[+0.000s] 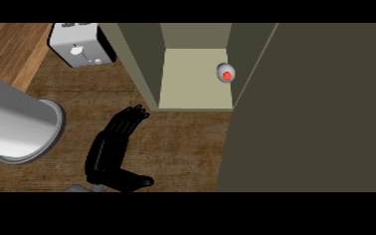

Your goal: Pick up the bottled water, place it into the cabinet and close the cabinet

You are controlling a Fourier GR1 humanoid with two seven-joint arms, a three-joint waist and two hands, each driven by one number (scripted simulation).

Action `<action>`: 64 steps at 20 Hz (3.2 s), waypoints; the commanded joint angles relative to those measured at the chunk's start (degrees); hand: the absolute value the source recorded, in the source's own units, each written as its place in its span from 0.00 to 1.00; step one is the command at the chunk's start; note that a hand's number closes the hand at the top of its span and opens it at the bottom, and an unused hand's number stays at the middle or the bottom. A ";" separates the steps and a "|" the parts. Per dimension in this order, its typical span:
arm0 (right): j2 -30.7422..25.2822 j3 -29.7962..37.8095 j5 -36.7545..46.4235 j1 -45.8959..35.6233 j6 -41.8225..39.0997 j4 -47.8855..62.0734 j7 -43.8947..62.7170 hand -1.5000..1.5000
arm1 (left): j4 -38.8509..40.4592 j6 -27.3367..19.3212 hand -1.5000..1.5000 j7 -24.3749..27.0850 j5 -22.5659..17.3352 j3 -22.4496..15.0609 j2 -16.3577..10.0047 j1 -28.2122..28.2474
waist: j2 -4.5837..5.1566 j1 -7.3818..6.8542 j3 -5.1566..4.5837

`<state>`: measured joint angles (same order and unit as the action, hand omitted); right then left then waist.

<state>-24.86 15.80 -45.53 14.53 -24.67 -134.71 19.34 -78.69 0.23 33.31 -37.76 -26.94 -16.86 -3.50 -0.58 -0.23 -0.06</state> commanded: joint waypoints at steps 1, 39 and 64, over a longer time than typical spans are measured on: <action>-0.41 -3.50 2.11 0.52 5.09 -14.69 5.09 1.00 | -9.31 -1.12 0.00 -0.30 0.08 1.12 -4.91 6.59 | -0.19 -0.76 -0.04; 24.77 -61.80 24.15 -63.03 61.07 28.24 8.28 1.00 | -30.01 9.31 0.00 -1.32 -8.70 20.88 -28.58 28.53 | 0.52 -3.25 -0.05; 21.46 -40.85 8.51 -67.40 24.70 60.03 -5.17 1.00 | -37.99 9.95 0.00 -7.69 -7.07 28.63 -23.55 35.10 | 0.59 -0.66 0.08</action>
<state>-1.63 -28.00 -39.93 -53.77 1.00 -77.83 17.27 -114.97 10.87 26.41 -45.85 1.24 -41.76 30.61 0.07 -1.01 -0.01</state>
